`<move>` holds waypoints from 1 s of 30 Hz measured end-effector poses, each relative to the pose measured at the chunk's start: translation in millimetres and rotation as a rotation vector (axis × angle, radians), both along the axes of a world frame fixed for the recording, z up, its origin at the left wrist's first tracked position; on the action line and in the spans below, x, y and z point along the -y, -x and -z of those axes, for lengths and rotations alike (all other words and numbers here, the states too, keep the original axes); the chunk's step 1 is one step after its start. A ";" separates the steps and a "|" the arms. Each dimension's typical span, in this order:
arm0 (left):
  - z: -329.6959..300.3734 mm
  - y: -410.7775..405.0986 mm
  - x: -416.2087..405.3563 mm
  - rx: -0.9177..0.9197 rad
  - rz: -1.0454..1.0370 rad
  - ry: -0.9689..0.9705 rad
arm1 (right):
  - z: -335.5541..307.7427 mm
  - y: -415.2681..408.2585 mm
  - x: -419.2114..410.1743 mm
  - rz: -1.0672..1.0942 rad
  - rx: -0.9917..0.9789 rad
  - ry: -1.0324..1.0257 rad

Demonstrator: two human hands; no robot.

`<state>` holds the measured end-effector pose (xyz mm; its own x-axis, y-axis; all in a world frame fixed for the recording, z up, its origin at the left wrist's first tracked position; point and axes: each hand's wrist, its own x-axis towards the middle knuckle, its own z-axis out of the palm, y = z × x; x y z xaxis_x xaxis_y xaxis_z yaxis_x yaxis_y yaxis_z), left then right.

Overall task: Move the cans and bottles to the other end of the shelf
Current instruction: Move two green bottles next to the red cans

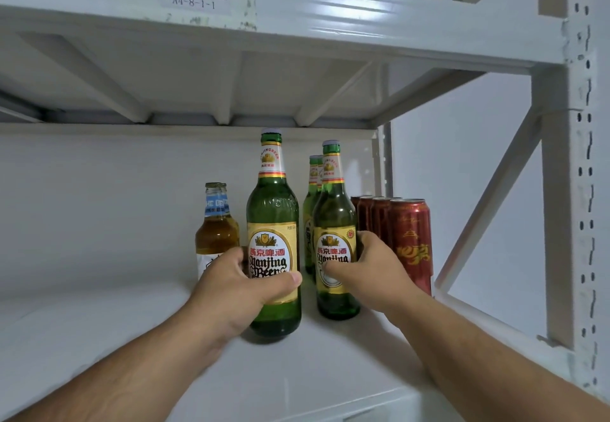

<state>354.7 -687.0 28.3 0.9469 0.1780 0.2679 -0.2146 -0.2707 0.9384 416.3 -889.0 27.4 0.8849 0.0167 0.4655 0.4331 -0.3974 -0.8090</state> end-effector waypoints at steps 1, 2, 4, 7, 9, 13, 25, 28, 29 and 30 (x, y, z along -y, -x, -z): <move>-0.1 0.1 0.2 0.001 0.004 0.000 | -0.1 0.1 -0.7 0.008 0.003 0.002; -0.1 0.3 0.3 0.000 0.009 0.000 | 0.0 -0.3 -1.6 0.022 0.008 0.008; 0.3 -0.2 0.0 0.003 0.014 0.000 | 0.3 -1.7 -3.1 0.055 0.017 0.012; 0.6 -0.1 0.2 0.012 0.024 0.003 | 1.8 -5.3 -3.9 0.084 0.020 0.008; 0.4 0.3 1.1 0.012 0.028 0.002 | 2.8 -8.4 -3.4 0.097 0.022 0.008; 1.0 0.6 0.9 0.014 0.031 0.001 | 3.1 -11.4 -2.3 0.102 0.020 0.014; 3.2 -4.9 -1.0 0.021 0.011 0.016 | 4.9 -16.1 0.8 0.079 0.024 0.019; 3.6 -5.6 -0.9 0.014 0.011 0.011 | 4.7 -16.7 0.6 0.082 0.018 0.020; 3.6 -5.8 -0.9 0.012 0.011 0.011 | 4.5 -17.2 0.6 0.085 0.017 0.022; 3.6 -5.5 -0.8 0.011 0.010 0.011 | 4.0 -17.5 0.5 0.085 0.013 0.023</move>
<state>360.2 -686.2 24.8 0.9457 0.1715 0.2761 -0.2272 -0.2584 0.9389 433.8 -889.5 23.3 0.8776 -0.0475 0.4770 0.4070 -0.4520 -0.7938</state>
